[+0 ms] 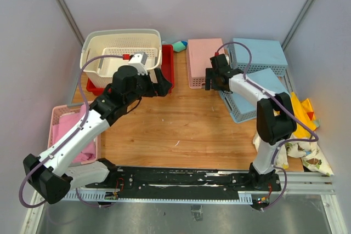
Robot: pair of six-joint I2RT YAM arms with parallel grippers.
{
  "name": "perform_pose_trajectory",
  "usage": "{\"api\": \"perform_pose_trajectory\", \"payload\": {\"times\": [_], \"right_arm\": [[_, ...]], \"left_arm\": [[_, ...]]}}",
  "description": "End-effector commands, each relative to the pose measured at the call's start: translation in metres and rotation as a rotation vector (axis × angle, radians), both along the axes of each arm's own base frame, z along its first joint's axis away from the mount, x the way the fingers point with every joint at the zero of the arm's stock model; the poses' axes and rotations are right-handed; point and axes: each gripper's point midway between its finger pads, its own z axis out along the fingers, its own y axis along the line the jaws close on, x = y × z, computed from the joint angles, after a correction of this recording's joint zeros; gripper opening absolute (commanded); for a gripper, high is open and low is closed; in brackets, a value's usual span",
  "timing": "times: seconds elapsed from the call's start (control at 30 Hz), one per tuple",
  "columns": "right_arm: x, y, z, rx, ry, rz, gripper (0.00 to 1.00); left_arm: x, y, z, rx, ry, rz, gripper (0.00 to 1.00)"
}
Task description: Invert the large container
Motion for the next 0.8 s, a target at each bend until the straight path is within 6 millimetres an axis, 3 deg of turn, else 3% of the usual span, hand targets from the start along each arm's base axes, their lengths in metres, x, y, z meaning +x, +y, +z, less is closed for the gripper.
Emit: {"api": "perform_pose_trajectory", "payload": {"times": [0.0,0.13,0.2,0.37,0.5,0.67,0.77], "right_arm": [[-0.010,0.021,0.029,0.107,-0.027,0.051,0.77],[-0.038,0.039,0.055,0.185,-0.067,0.133,0.77],[-0.060,0.038,0.054,0.201,-0.064,0.157,0.77],[-0.110,0.002,0.045,0.153,-0.061,0.103,0.78],[-0.141,-0.023,0.048,0.132,-0.086,0.059,0.78],[-0.159,-0.038,0.055,0.143,-0.151,0.032,0.78],[-0.165,-0.049,0.060,0.114,-0.176,0.016,0.78]], "left_arm": [[0.007,0.016,0.015,0.042,-0.071,0.063,0.99],[0.021,0.022,0.021,0.105,-0.091,0.105,0.99],[0.031,0.025,0.024,0.140,-0.106,0.137,0.99],[0.062,0.044,0.027,0.287,-0.066,0.255,0.99],[0.105,0.058,0.017,0.349,0.021,0.291,0.99],[0.156,0.076,0.005,0.348,0.086,0.333,0.88],[0.180,0.092,-0.012,0.313,0.145,0.325,0.80]]}}
